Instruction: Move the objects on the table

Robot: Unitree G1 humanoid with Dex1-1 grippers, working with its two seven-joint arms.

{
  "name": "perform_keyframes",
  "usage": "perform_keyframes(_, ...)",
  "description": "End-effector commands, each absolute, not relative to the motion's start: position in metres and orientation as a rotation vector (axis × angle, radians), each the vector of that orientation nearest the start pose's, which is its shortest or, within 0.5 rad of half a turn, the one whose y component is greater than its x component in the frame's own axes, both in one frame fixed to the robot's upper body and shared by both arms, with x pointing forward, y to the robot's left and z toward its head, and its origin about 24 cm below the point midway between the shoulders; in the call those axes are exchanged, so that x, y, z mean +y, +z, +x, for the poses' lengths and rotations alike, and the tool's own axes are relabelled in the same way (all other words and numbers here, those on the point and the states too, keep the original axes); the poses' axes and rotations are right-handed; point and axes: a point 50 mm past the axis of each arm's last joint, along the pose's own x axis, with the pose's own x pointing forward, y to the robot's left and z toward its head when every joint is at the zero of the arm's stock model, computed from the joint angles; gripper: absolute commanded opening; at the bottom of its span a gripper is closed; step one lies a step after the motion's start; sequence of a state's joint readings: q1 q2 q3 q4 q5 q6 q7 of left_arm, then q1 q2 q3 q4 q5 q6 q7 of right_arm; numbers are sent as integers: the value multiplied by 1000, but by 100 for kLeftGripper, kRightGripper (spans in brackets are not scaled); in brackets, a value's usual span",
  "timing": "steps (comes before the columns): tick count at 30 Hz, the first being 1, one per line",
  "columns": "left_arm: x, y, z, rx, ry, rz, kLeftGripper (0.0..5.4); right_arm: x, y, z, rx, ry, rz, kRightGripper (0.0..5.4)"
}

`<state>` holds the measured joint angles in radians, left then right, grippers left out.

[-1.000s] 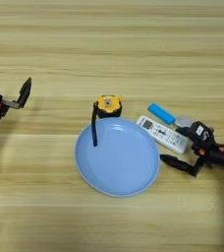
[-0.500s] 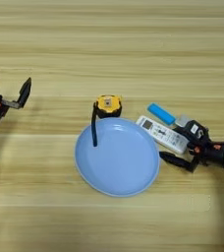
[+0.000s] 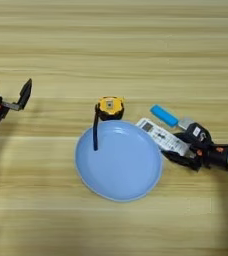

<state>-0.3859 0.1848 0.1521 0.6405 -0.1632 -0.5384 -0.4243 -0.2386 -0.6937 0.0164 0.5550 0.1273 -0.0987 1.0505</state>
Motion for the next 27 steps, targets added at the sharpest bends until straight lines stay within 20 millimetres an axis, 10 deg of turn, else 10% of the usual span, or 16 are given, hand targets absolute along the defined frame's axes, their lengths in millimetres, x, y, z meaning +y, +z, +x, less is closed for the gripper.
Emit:
perform_keyframes(1, 194, 65, 314, -310, -274, 70, 540, -282, 34, 260, 469, 836, -393, 292)
perform_keyframes(27, 195, 67, 317, -316, -274, 75, 540, -268, 99, 267, 167, 830, -446, 292)
